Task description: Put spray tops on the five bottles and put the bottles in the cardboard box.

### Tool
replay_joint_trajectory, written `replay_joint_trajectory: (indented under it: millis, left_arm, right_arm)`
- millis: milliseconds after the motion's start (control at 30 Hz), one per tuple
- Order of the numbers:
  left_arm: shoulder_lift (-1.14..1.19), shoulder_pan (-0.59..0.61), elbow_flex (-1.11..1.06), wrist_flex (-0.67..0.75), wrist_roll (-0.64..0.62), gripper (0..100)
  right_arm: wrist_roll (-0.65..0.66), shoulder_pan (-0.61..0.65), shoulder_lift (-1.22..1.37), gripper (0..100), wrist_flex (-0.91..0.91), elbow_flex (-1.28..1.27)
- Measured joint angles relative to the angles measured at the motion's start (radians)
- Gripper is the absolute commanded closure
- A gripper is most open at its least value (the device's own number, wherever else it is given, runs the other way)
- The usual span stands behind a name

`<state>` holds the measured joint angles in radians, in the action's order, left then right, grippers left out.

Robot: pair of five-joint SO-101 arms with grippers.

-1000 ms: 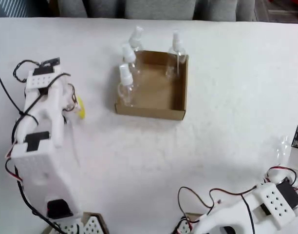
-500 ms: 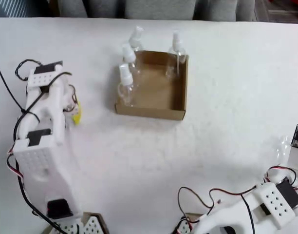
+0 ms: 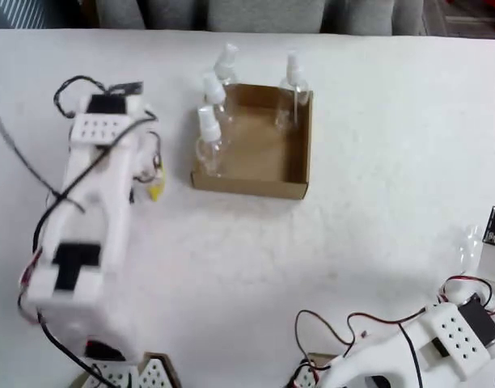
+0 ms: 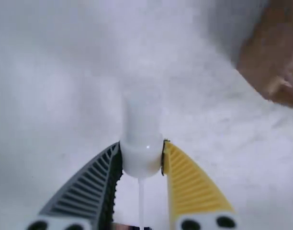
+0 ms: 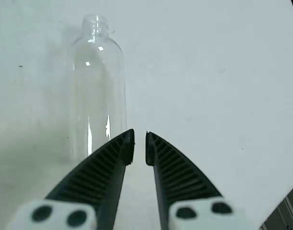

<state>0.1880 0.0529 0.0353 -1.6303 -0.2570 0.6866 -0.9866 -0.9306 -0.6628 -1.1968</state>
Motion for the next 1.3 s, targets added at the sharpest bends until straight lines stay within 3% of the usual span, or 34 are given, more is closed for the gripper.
replay_joint_trajectory:
  millis: [267,567,1067,1200,1300]
  left_arm:
    - [-0.348,-0.020,-0.473,0.296,0.103,98]
    - [-0.526,-0.021,-0.852,0.609,0.091,98]
    - [-0.542,-0.020,-0.987,0.827,0.086,98]
    - [-0.542,-0.020,-0.990,0.842,0.086,98]
    - [-0.542,-0.020,-0.990,0.842,0.086,98]
  right_arm:
    - [0.002,0.000,0.000,98.1,-0.044,0.000]
    - [0.002,0.048,0.000,98.1,-0.138,0.000]
    - [-0.104,0.133,0.000,97.6,-0.333,0.264]
    - [-0.133,0.138,0.006,90.3,-0.334,0.269]
    - [-0.143,0.144,0.078,93.7,-0.334,0.324]
